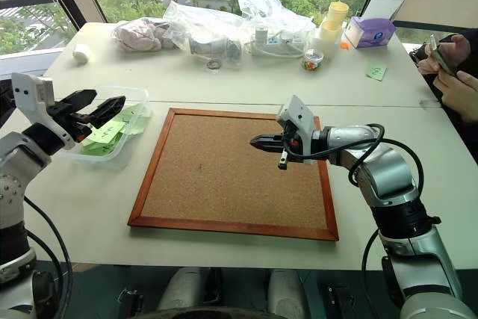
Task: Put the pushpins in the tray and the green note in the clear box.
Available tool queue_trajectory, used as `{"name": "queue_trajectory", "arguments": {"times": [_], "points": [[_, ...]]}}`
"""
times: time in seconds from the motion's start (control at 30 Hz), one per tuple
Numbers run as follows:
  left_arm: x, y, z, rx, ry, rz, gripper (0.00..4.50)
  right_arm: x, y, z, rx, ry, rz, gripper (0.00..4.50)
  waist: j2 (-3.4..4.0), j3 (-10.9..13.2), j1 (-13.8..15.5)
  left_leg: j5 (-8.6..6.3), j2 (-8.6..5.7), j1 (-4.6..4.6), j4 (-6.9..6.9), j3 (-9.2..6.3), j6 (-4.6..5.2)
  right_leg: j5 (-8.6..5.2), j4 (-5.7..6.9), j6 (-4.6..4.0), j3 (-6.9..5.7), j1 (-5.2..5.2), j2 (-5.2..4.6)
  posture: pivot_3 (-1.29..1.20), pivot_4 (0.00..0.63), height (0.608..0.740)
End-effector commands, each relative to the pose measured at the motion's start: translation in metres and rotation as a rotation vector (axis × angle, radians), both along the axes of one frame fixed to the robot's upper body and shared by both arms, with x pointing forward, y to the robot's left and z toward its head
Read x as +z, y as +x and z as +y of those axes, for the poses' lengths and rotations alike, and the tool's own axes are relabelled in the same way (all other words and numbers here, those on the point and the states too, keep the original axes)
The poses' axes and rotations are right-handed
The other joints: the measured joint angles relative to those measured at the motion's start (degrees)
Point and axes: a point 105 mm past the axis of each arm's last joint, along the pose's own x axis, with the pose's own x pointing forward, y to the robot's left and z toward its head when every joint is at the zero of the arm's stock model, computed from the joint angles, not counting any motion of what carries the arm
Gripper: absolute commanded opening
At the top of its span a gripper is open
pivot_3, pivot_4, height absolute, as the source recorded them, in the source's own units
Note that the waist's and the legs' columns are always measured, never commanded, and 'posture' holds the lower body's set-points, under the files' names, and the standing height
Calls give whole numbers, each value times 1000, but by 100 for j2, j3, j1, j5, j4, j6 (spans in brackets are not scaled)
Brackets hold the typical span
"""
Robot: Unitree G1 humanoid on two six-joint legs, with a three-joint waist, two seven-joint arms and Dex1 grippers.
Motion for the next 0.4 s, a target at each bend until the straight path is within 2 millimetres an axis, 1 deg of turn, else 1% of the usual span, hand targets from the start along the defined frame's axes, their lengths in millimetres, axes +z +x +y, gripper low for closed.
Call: {"name": "queue_trajectory", "arguments": {"times": [0.03,0.07,0.13,0.17,0.2,0.23,0.3,0.4], "points": [[14,-5,-28,-129,53,-43,4461,17,2,-15,-51,12,-67,0,0,0,-6,0,-1,0,1,0,0,0,0,0,0,1,0,0,150,740],[12,-7,-37,-176,56,-33,4461,17,1,-19,-63,7,-66,0,0,0,-7,0,-2,0,1,1,0,0,0,0,0,1,1,0,150,740],[1,-15,-59,-296,98,-2,4461,17,-3,-29,-88,2,-59,0,0,0,-4,0,-3,2,0,2,0,0,0,0,0,1,3,0,150,740],[-4,-18,-64,-332,115,10,4461,17,-5,-32,-94,1,-56,0,0,0,-5,0,-3,1,-1,2,0,0,-1,0,0,1,4,0,150,740],[-14,-26,-70,-388,146,41,4461,17,-7,-34,-99,4,-51,0,0,0,-5,0,-3,1,-2,3,0,0,-2,0,0,1,4,0,150,740],[-26,-34,-74,-446,184,79,4461,15,-9,-37,-109,-2,-43,0,0,0,-17,0,-3,1,-3,3,0,0,-4,0,0,0,4,0,150,740],[-42,-47,-79,-529,226,133,4461,12,-12,-41,-123,-17,-37,0,1,1,-39,0,-2,5,-6,8,-1,0,-4,0,1,-1,5,0,150,740],[-55,-57,-82,-596,243,173,4461,9,-16,-44,-131,-38,-41,0,2,2,-23,6,2,5,-7,6,-11,-1,-2,-1,1,-5,10,0,150,740]]}}
